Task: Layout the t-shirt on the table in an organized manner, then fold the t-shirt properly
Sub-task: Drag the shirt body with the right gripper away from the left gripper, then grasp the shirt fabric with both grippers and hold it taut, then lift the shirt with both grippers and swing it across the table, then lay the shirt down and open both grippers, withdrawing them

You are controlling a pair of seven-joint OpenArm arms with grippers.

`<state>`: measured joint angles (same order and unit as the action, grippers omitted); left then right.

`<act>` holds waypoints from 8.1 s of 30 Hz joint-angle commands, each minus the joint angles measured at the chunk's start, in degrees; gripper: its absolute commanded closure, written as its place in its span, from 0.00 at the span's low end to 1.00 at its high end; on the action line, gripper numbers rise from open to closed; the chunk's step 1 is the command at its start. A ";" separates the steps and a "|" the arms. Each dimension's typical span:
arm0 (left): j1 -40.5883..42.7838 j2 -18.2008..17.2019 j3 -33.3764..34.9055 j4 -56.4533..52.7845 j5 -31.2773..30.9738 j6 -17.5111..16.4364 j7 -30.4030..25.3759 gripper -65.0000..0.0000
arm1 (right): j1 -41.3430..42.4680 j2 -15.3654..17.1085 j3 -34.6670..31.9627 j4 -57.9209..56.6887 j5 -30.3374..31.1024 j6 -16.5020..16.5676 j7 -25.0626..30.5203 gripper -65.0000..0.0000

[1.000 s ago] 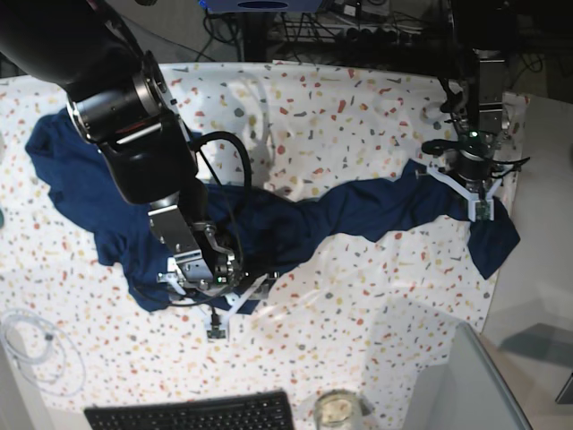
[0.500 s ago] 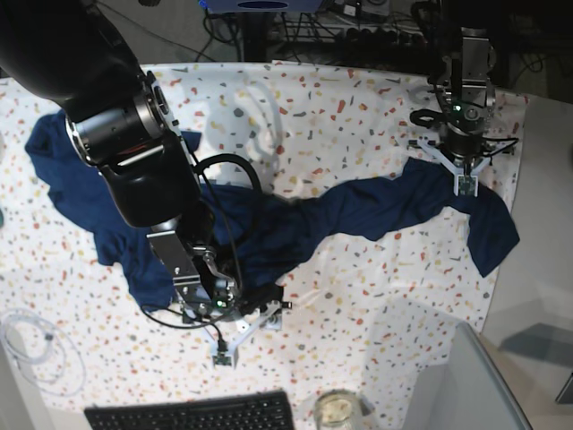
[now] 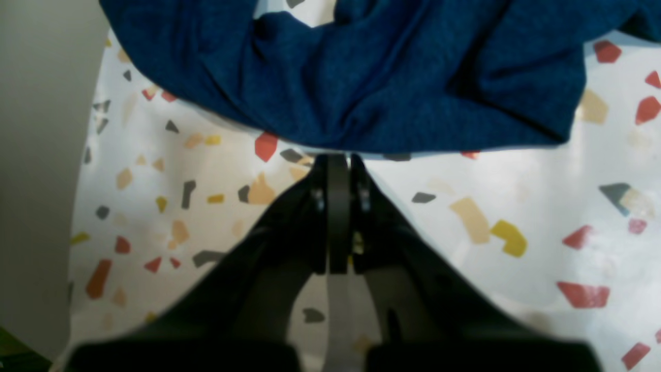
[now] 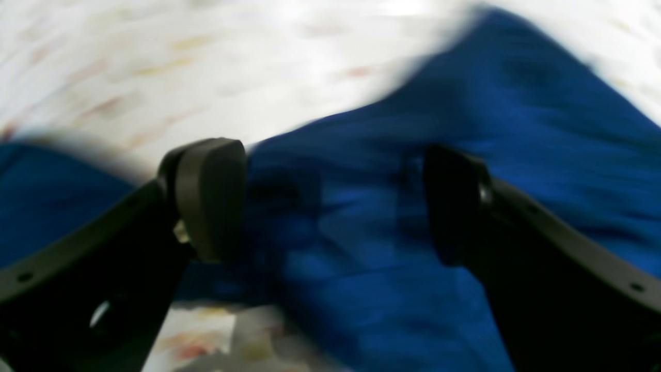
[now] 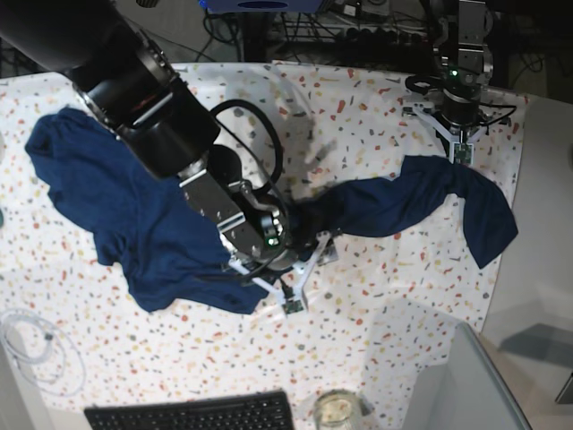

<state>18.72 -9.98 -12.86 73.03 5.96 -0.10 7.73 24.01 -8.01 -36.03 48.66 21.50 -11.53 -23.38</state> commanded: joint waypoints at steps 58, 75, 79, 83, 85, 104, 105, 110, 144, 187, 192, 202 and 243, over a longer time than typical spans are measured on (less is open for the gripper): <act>0.66 3.34 -14.35 12.02 0.07 0.41 1.72 1.00 | 1.18 1.20 0.03 2.19 -0.53 -6.36 -1.55 0.13; -2.68 3.25 -18.30 8.06 0.07 0.41 1.72 1.00 | 4.43 0.49 0.29 -12.22 -0.18 -6.45 7.42 0.47; -7.60 2.90 -17.86 2.35 0.07 0.41 1.72 0.92 | 4.17 0.41 0.21 -13.90 3.87 -6.45 9.79 0.58; -10.94 2.90 -17.86 -0.29 0.07 0.32 1.72 0.72 | 4.34 0.41 0.12 -13.81 5.71 -6.36 9.53 0.75; -11.56 2.90 -17.77 -0.38 0.07 0.32 1.72 0.67 | 4.34 0.41 0.12 -13.54 5.71 -6.36 9.53 0.98; -11.38 0.53 -18.39 -0.11 -12.68 -3.55 7.00 0.58 | 3.81 0.49 -0.06 -13.46 5.80 -6.18 9.44 1.00; -10.85 0.26 -18.39 -0.11 -13.30 -3.64 7.00 0.58 | 3.81 0.58 -0.06 -13.46 5.80 -6.18 9.44 1.00; -8.92 -0.53 -18.39 3.32 -12.77 -3.64 6.65 0.58 | 3.73 0.67 -0.06 -13.46 5.62 -6.18 9.44 1.00; -22.63 -3.34 -11.88 -26.13 -12.33 -3.64 6.65 0.92 | 2.94 1.46 -0.14 -7.92 5.54 -6.10 8.39 1.00; -21.23 1.32 -3.62 35.05 -12.86 -7.15 39.79 1.00 | -4.45 32.49 35.11 47.29 5.80 -6.18 -9.90 1.00; -9.62 2.55 3.59 36.28 -12.86 -7.15 39.70 1.00 | -24.41 28.89 49.00 54.59 5.62 -6.10 -9.81 1.00; -0.30 2.99 7.02 35.58 -12.51 -7.15 39.70 1.00 | -42.95 26.16 53.22 43.86 5.54 -6.10 4.52 1.00; -22.28 5.80 18.36 20.72 -24.90 -7.24 39.70 0.19 | -45.33 24.58 53.22 39.38 5.54 -6.10 6.63 1.00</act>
<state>-3.79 -4.78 5.32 91.98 -18.09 -6.87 47.81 -21.43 15.75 16.82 86.98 27.40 -17.54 -18.06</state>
